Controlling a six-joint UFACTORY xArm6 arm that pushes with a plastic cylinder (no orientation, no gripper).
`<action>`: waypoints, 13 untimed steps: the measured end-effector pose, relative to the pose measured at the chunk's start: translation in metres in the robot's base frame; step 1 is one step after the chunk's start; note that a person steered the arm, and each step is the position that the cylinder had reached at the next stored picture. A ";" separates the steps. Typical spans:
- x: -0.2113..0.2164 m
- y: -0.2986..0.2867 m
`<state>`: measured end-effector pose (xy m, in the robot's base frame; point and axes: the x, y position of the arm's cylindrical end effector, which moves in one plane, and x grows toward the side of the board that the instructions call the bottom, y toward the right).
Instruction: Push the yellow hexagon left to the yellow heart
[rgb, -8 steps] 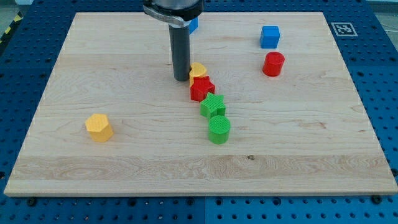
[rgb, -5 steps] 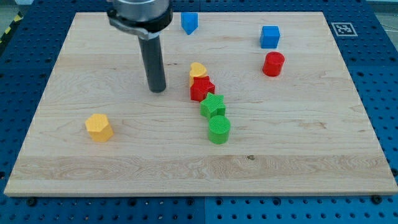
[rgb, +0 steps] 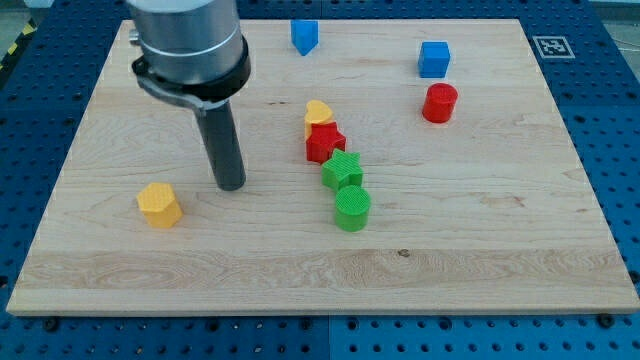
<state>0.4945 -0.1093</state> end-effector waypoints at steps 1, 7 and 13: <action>0.032 -0.010; 0.022 -0.055; -0.044 0.018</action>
<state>0.4508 -0.0912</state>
